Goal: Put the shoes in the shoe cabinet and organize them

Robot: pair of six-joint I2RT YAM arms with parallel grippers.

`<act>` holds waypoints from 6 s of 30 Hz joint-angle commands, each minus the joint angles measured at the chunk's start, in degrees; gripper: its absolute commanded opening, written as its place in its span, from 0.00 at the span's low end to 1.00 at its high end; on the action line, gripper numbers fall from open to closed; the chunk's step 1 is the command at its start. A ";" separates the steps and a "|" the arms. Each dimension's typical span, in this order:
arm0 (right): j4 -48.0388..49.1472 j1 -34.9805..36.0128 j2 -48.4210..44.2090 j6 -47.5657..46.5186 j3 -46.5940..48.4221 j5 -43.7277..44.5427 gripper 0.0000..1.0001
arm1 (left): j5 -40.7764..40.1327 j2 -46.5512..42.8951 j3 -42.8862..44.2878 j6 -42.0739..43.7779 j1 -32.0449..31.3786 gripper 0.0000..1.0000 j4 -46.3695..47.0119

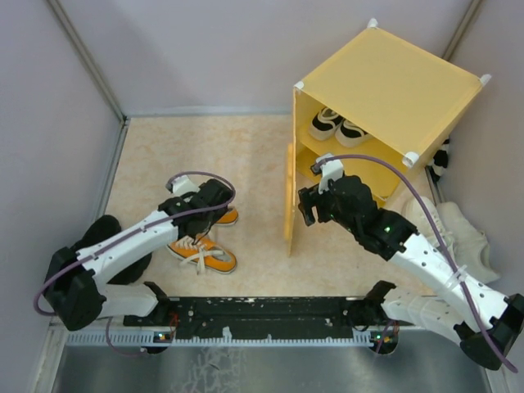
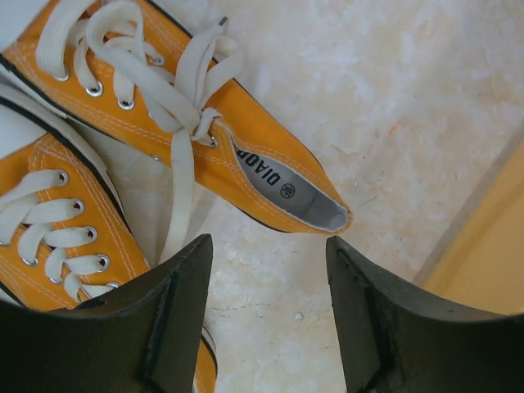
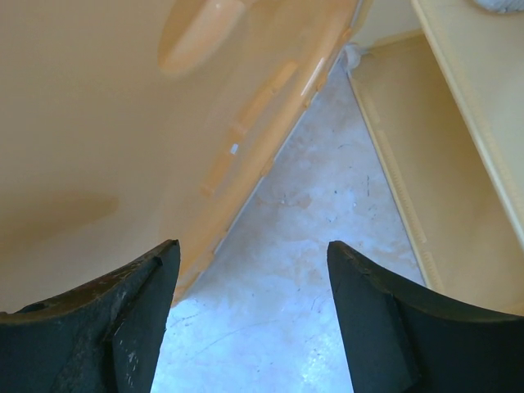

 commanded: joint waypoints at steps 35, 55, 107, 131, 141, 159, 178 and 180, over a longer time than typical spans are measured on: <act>2.84 0.22 -0.11 0.79 -1.31 1.10 0.74 | 8.35 15.54 1.93 -6.65 7.56 0.40 4.13; 3.74 0.20 -0.91 1.01 -1.58 2.06 0.74 | 22.15 0.54 0.42 0.80 6.52 0.00 -2.19; 6.39 0.16 -1.33 3.18 -4.63 -0.92 0.74 | 21.16 -9.24 -11.00 -13.95 -5.45 0.67 -11.02; 7.21 0.20 -0.01 3.03 -4.74 -2.07 0.74 | 14.55 -10.75 -10.61 -17.58 -5.51 0.65 -8.73; 6.92 0.20 0.96 2.82 -4.73 -2.06 0.74 | 13.19 -9.36 -13.80 -17.75 -5.35 0.66 -5.69; 6.30 0.23 -0.15 3.12 -5.36 -1.93 0.74 | 13.72 -3.71 -15.17 -18.24 -4.98 0.65 3.36; 6.77 0.20 -0.32 3.08 -5.80 -1.90 0.74 | 19.16 1.11 -18.82 -8.56 -2.36 0.00 12.75; 6.90 0.16 -0.22 3.08 -5.80 -1.77 0.74 | 19.23 0.54 -17.82 -3.92 -2.34 0.00 14.00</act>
